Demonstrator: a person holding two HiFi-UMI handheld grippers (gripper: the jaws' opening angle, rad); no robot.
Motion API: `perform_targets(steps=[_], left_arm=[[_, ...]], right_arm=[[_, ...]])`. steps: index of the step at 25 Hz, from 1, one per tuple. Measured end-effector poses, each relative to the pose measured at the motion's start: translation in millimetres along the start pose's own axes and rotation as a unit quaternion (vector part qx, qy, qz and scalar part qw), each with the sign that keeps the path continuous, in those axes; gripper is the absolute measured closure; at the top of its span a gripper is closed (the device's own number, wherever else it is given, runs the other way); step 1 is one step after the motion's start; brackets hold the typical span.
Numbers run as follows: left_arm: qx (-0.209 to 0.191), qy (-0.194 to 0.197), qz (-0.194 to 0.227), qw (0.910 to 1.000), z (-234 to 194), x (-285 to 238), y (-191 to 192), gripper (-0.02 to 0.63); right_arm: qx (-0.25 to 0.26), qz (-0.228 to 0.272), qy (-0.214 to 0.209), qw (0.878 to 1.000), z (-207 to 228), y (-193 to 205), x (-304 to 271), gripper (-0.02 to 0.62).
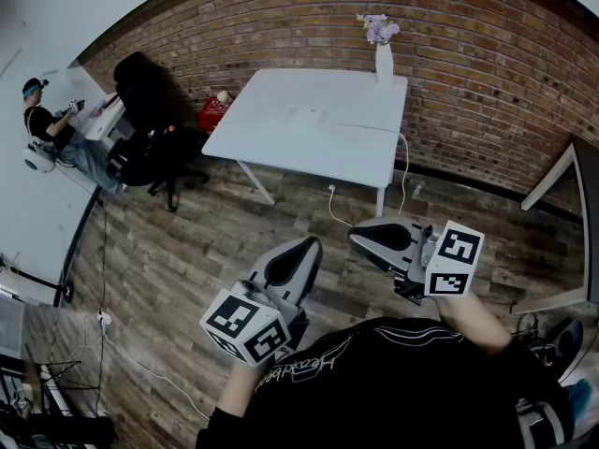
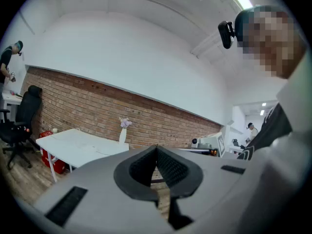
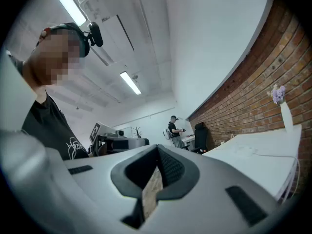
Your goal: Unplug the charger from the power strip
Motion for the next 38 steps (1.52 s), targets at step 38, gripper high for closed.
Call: perform_targets(steps=[38], left_arm=[[0.045, 0.034, -0.012, 0.9983, -165, -77, -7, 0.601]], right_arm=[[0.009, 0.004, 0.064, 0.998, 147, 14, -96, 0.597]])
Point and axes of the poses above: the fingertips, and each gripper's own axes: x backward along the fingers, z to its right, y out of its underside, the point moved 1 cm from there along x, backward along the fingers, and after that the axes turned 10 degrees about z, right-handed, at the moved point
